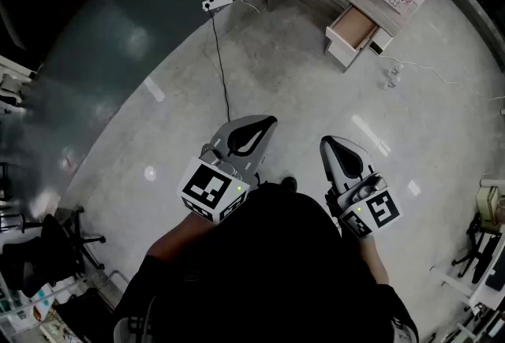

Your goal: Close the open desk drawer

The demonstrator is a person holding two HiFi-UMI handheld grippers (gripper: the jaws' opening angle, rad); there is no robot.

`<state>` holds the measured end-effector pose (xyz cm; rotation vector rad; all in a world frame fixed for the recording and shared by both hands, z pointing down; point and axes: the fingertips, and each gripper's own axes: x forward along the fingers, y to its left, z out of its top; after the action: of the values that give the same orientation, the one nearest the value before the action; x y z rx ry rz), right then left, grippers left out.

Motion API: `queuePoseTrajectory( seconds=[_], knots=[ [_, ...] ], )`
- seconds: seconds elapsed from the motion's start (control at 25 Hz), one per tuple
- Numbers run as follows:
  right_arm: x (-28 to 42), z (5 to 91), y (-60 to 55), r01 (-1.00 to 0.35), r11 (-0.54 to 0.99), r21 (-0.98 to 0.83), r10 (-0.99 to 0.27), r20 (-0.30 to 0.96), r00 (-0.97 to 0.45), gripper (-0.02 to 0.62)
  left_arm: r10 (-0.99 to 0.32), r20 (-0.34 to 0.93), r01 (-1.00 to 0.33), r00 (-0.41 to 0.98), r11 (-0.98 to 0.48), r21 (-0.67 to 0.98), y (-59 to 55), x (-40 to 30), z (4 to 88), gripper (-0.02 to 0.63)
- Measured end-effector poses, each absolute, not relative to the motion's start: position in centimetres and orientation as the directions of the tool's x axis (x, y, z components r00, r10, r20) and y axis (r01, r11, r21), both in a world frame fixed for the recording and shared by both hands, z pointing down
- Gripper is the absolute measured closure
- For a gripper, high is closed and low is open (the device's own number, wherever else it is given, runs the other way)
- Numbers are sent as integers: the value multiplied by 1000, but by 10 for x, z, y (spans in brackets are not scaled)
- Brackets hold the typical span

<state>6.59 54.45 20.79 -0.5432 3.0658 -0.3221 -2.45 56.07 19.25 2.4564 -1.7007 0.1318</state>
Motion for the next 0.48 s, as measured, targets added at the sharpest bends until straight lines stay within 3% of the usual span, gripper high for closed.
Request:
queuePoseTrajectory(
  seconds=[0.48],
  knots=[
    [120, 203, 535, -327, 919, -220, -339, -19, -941, 583, -931, 145, -942, 335, -330, 60, 549, 21, 188, 598]
  ],
)
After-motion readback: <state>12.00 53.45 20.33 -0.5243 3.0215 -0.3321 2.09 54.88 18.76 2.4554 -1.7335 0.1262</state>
